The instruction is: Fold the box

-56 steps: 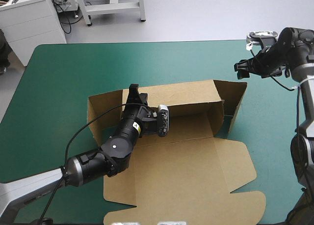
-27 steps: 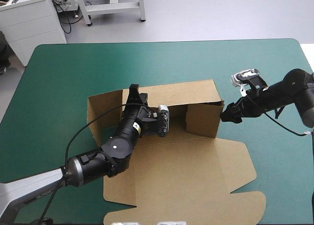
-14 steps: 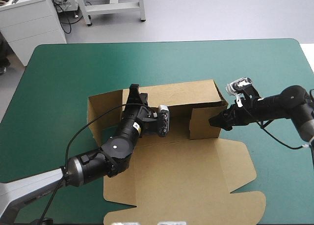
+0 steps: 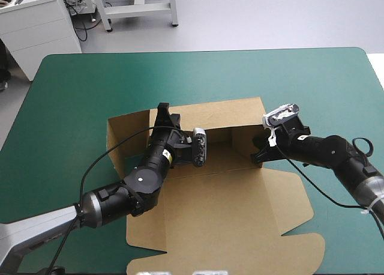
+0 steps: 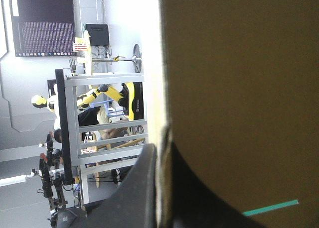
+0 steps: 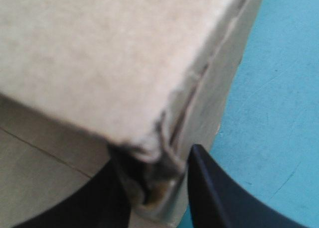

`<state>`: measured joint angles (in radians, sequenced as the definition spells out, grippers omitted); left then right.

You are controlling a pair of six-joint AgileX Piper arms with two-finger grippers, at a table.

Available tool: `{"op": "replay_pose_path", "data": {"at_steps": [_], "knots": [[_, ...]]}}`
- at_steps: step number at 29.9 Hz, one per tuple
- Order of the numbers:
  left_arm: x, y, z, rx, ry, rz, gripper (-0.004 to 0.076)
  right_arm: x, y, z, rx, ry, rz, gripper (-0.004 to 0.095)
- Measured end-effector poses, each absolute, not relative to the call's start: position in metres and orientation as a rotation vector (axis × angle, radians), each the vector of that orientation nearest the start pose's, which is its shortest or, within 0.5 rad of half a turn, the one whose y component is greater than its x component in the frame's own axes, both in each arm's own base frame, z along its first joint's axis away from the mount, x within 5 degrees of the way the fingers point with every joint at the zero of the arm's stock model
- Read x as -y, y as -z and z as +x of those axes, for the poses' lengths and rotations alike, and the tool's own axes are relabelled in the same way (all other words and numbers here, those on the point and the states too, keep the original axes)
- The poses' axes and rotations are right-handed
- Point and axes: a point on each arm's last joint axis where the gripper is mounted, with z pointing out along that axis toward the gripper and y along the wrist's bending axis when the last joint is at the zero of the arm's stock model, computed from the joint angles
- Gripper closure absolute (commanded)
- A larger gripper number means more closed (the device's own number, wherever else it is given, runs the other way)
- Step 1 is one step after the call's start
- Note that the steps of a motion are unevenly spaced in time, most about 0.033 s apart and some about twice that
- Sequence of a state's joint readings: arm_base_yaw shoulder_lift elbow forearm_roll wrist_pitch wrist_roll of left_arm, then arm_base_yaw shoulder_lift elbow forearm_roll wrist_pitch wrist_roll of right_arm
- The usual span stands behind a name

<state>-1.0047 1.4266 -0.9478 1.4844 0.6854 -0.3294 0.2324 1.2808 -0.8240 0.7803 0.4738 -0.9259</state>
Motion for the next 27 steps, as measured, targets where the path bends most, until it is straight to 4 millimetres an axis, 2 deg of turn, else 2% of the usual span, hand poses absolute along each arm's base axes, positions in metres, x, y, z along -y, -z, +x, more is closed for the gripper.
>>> {"op": "replay_pose_path", "data": {"at_steps": [1, 10, 12, 19, 22, 27], "knots": [[0.223, -0.301, 0.210, -1.323, -0.772, 1.505, 0.0756, -0.090, -0.278, 0.250, -2.166, -0.374, -0.651, 0.0931], [0.219, -0.301, 0.212, -1.358, -0.800, 1.479, 0.0738, -0.102, -0.278, 0.250, -2.107, -0.334, -0.642, 0.0930], [0.217, -0.301, 0.212, -1.381, -0.794, 1.453, 0.0677, -0.103, -0.278, 0.249, -2.105, -0.337, -0.646, 0.0930], [0.225, -0.298, 0.210, -1.378, -0.695, 1.449, 0.0324, -0.108, -0.278, 0.247, -2.110, -0.365, -0.667, 0.0930], [0.228, -0.298, 0.210, -1.359, -0.679, 1.444, 0.0273, -0.108, -0.278, 0.247, -2.109, -0.365, -0.668, 0.0930], [0.232, -0.297, 0.212, -1.325, -0.681, 1.426, 0.0274, -0.108, -0.278, 0.247, -2.107, -0.362, -0.666, 0.0930]]}}
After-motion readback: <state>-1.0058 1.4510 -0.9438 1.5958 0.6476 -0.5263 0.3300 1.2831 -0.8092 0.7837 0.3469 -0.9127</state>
